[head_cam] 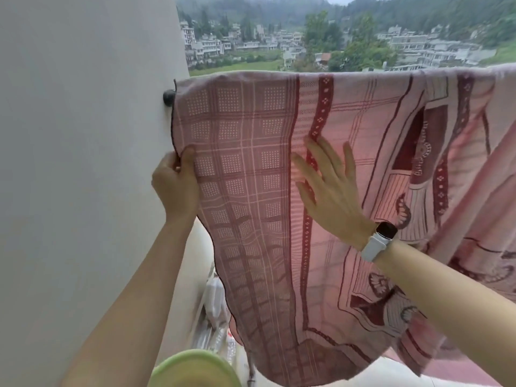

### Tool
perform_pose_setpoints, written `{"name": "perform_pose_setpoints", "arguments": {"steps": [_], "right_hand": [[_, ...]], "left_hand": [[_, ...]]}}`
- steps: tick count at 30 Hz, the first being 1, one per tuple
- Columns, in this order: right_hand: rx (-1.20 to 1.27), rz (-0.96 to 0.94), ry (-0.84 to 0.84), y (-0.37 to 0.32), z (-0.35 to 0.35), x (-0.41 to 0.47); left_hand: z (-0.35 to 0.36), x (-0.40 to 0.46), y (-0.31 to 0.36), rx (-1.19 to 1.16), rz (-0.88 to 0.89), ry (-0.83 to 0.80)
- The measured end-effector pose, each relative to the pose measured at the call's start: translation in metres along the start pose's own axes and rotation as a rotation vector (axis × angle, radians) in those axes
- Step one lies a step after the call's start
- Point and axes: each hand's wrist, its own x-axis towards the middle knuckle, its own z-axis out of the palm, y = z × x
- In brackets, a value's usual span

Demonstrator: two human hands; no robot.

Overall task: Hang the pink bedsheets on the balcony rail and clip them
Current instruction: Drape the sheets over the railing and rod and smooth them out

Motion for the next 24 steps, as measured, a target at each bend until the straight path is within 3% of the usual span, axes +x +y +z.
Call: {"name": "perform_pose_setpoints", "arguments": {"steps": [7,9,12,16,20,24], "right_hand": [[0.026,-0.029,0.041,0.015,-0.010,0.011],[0.022,-0.036,0.025,0.019,-0.009,0.010],[0.042,-0.065,0.063,0.025,-0.014,0.016],[0.093,-0.067,0.157,0.047,-0.035,0.032],[0.019,0.017,0.242,0.098,-0.070,0.038],[-0.129,0.195,0.154,0.175,-0.108,0.023]], "left_hand": [[0.001,0.048,0.024,0.086,-0.119,0.056],[0.013,0.023,0.035,0.155,0.017,0.065],[0.034,-0.005,0.058,0.370,0.358,0.079],[0.069,0.001,0.084,0.568,0.725,-0.084],[0.109,-0.002,0.113,0.563,0.902,-0.247],[0.145,-0.021,0.147,0.555,0.930,-0.272]]}}
